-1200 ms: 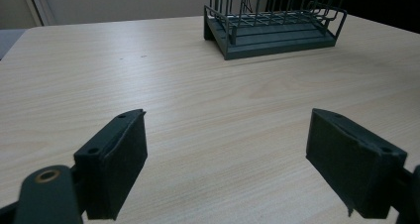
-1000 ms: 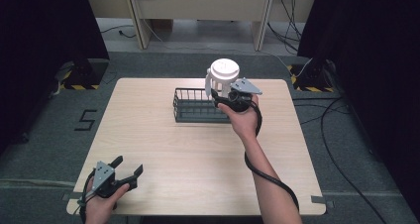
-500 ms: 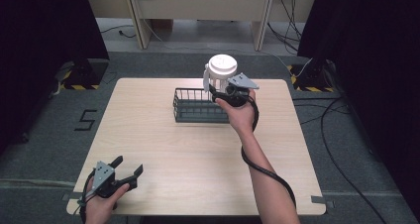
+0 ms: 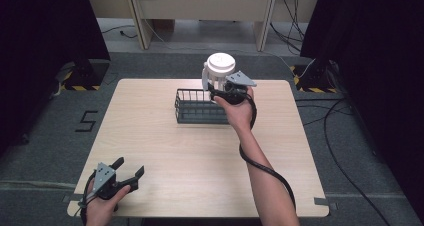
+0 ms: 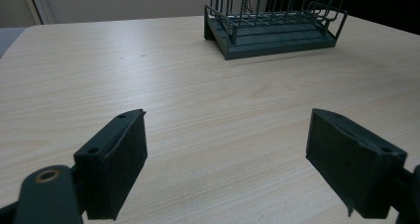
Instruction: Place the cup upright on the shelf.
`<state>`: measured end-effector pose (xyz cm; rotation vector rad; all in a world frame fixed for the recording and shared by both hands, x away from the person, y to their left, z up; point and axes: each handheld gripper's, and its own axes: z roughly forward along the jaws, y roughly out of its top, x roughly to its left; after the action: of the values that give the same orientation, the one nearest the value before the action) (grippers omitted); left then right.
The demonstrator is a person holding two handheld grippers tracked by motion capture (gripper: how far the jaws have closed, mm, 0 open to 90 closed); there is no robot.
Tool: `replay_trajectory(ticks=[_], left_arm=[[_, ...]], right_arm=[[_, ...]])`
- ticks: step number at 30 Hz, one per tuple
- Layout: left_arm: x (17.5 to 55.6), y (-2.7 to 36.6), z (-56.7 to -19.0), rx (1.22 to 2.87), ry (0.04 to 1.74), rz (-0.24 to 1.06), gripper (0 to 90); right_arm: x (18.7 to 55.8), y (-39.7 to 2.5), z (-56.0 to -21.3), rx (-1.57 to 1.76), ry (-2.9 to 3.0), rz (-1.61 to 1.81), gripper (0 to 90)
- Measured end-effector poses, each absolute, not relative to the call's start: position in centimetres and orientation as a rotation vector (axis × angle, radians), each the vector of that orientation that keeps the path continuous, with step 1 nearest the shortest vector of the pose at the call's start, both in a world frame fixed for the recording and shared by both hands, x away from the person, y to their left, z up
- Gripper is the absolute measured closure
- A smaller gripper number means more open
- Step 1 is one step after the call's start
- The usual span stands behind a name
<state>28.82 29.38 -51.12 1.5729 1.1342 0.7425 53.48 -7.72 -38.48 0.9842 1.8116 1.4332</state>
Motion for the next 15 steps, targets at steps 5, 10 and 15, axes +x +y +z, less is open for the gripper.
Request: replay_trajectory(ticks=[5, 10, 15], left_arm=[[28.8, 29.4, -51.1, 1.571, 1.135, 0.742, 15.4], [28.8, 29.4, -51.1, 1.570, 1.135, 0.741, 15.4], [28.8, 29.4, -51.1, 1.570, 1.135, 0.743, 15.3]], right_arm=[[53.8, -7.5, -38.7, 0.997, 1.812, 1.435, 18.6], [54.3, -7.1, -38.8, 1.004, 1.816, 1.432, 18.6], [54.6, -6.8, -38.9, 1.011, 1.818, 1.433, 18.6]])
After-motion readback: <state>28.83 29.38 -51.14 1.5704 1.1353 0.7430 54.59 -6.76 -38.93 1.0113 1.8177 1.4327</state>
